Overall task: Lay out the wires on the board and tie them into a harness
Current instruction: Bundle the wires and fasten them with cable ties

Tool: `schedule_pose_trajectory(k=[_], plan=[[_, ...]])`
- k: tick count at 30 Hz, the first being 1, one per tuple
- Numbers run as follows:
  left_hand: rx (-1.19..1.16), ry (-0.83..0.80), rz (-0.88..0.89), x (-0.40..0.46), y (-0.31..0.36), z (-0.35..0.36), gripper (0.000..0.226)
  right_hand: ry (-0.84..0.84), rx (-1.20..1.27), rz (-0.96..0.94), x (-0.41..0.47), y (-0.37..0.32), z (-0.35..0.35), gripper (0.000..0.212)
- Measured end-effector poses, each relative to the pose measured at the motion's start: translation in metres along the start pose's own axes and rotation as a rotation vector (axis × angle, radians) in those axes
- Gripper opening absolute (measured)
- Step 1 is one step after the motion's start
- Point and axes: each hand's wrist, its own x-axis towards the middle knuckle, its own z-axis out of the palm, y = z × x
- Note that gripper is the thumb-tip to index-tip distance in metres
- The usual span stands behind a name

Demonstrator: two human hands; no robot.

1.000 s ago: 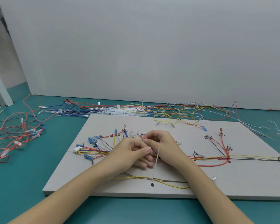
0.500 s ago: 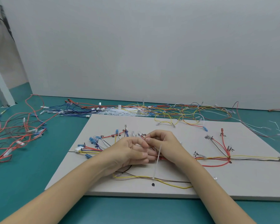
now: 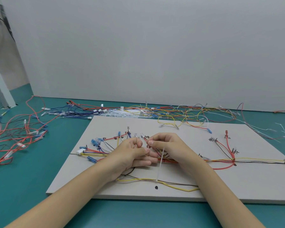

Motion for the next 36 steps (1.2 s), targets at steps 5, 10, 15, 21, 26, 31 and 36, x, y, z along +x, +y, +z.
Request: schedule_pose_trajectory(k=[5,10,15,21,26,31,36], plan=[[0.015,-0.002,0.015,-0.0005,0.0011,0.0016,0.031,-0.039,-0.040,0.023,-0.0026,-0.0026,0.0003,0.005],[0.031,-0.004,0.025,-0.0004,0.0002,0.0014,0.032,-0.061,-0.053,0.047,-0.0044,-0.0053,-0.0017,0.011],[0.037,-0.006,0.025,0.0013,0.0000,0.0002,0.032,-0.010,-0.022,0.028,-0.0045,-0.0064,-0.0020,0.007],[0.039,-0.006,0.022,0.0003,0.0001,-0.0004,0.032,0.003,-0.024,0.001,-0.0048,-0.0047,0.0027,0.005],[0.020,-0.014,0.017,-0.0002,0.0006,-0.0006,0.031,-0.008,-0.048,0.007,-0.0055,-0.0068,0.0013,0.006],[0.007,-0.015,0.008,-0.0003,0.0010,-0.0012,0.031,0.023,-0.041,0.009,-0.0055,-0.0065,0.0023,0.005],[-0.002,-0.012,0.005,-0.0002,0.0005,-0.0014,0.032,0.013,-0.058,0.011,-0.0061,-0.0082,0.0017,0.005]])
